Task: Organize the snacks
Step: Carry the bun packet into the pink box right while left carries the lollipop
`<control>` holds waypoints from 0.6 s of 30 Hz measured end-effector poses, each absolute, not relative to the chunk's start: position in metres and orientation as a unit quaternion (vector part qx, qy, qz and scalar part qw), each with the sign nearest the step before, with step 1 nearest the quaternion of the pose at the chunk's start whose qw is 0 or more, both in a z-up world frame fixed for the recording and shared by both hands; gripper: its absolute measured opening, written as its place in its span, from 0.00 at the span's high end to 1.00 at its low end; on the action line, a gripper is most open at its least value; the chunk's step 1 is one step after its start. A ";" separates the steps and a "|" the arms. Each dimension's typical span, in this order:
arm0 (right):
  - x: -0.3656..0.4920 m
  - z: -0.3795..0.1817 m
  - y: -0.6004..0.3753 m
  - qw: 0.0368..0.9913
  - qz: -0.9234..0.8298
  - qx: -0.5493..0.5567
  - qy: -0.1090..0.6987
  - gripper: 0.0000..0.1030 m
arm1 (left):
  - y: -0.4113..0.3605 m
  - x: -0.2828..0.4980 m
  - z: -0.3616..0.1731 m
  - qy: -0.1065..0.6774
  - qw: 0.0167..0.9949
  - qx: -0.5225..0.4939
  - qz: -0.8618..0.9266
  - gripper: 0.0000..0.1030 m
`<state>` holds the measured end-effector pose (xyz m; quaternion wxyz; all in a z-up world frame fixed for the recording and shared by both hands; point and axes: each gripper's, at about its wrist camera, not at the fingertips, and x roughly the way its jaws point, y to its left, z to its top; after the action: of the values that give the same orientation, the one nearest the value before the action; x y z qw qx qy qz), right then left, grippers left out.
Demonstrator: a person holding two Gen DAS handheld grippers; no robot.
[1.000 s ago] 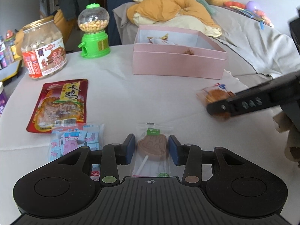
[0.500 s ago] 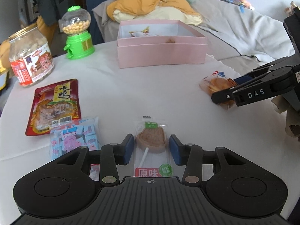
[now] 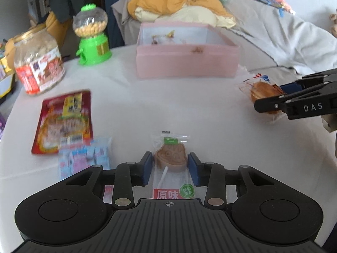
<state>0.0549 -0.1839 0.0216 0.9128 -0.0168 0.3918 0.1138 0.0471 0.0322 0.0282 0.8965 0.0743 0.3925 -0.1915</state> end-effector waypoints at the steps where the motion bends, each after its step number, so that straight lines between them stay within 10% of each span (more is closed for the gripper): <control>1: 0.055 0.025 -0.185 0.915 0.114 -0.016 0.387 0.47 | 0.030 0.049 0.032 0.386 0.899 0.074 -0.192 0.59; 18: 0.147 0.092 -0.211 0.954 0.109 -0.006 0.281 0.47 | -0.028 0.249 0.115 0.303 0.913 -0.101 -0.255 0.58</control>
<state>0.1471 -0.2106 0.0920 0.9535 -0.0061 0.2809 0.1089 0.2494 -0.0278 0.1150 0.9127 -0.1011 0.3030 -0.2548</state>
